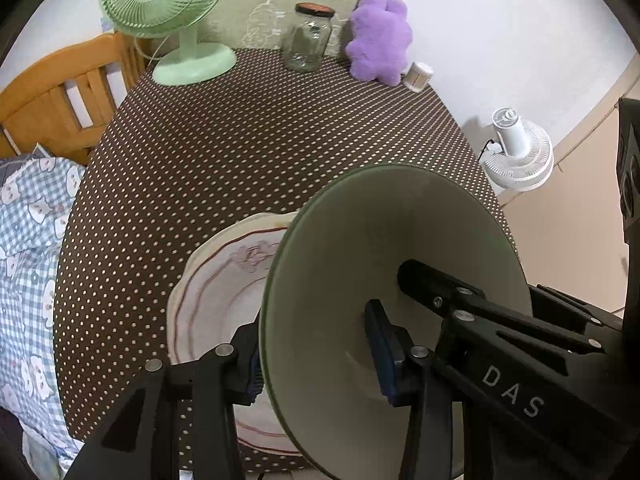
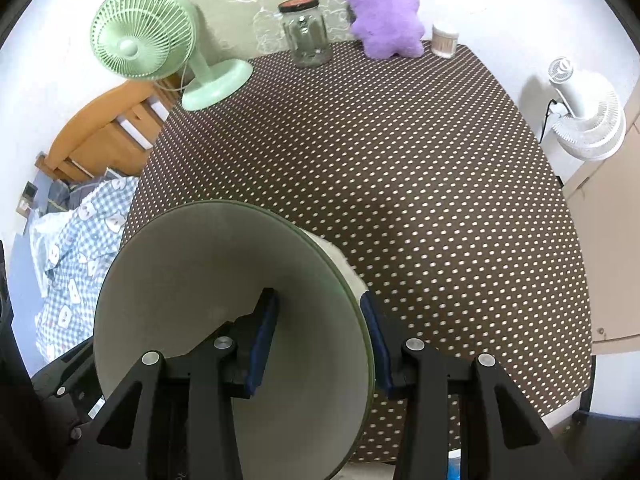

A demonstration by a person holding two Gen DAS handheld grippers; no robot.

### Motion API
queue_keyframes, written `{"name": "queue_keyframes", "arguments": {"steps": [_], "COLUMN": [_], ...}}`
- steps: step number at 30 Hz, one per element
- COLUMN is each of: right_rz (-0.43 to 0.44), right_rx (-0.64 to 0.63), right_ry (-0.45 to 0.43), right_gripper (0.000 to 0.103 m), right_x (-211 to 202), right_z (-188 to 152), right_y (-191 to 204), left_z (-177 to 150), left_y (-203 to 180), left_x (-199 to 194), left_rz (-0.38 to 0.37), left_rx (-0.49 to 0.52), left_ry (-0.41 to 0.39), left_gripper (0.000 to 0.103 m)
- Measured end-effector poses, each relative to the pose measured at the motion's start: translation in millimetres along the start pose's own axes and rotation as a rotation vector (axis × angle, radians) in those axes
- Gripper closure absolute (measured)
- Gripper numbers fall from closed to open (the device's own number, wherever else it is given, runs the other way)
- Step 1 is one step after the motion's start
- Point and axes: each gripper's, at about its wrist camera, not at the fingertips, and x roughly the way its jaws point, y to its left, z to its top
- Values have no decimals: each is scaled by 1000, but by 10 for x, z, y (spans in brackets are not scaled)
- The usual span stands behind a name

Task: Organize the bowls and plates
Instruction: 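Lower the grey bowl onto the floral plate stack with the right gripper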

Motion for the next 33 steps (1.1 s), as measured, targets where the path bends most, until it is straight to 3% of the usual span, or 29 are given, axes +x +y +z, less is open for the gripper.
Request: {"name": "queue_keyframes", "arguments": {"steps": [15,27,31,33], "right_rz": [-17,-39,-94,-132], "right_rx": [12,46,43,59], "right_ry": [73,60,38,32], "right_gripper": [58,56,52,46], "right_x": [401,453,401,357], "right_z": [-78,-47,-86,-110], "right_y": [328,347,368,355], "left_z": [-61,28,56,61], "left_y": [355,356,355,381], "left_x": [196,228,244,216], "left_rz": [-10,-10,21,22], "left_rx": [-30,0,30,41], "left_ry": [73,70,78,81], "left_gripper": [61,61,42,39]}}
